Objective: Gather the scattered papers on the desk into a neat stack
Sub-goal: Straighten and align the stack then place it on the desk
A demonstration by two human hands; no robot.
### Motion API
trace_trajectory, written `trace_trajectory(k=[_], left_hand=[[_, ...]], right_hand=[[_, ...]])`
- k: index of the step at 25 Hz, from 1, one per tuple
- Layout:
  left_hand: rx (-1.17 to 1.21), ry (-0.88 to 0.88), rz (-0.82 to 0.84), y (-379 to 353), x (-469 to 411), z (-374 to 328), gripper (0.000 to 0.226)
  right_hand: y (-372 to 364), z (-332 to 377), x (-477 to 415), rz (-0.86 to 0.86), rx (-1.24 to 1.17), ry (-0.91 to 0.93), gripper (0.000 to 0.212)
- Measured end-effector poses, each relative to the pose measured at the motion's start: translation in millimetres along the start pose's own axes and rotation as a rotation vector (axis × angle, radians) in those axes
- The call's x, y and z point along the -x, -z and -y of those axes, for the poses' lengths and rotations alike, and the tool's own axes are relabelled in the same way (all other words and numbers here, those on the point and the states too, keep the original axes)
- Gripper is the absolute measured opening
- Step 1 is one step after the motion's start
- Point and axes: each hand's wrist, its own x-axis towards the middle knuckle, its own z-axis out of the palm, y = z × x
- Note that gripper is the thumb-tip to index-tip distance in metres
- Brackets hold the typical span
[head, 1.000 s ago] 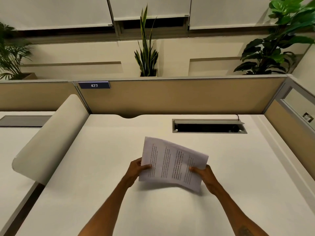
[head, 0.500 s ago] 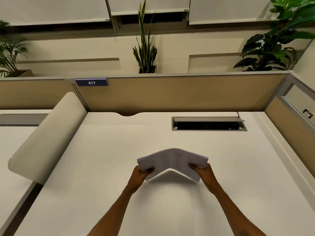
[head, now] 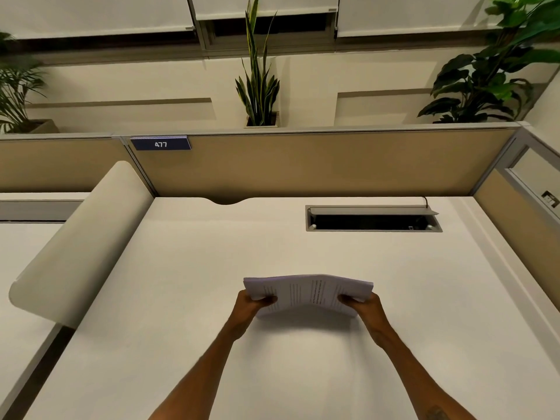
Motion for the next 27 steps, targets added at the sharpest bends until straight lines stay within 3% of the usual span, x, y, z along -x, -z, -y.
trace_trajectory(k=[6, 12, 19, 27], left_hand=[[0.024, -0.001, -0.021, 2, -8, -9, 0.039], [-0.012, 0.002, -0.005, 4, -11, -13, 0.041], [0.015, -0.017, -0.042, 4, -11, -13, 0.033], [-0.017, -0.011, -0.012, 8, -9, -7, 0.038]], right_hand=[[-3, 9, -7, -0.028, 0.001, 0.022, 0.034], [2, 11, -7, 0.006, 0.028, 0.016, 0.042], [-4, 16, -7, -0.052, -0.009, 0.053, 0.027], [0, 10, -4, 0.000, 0.020, 0.031, 0.039]])
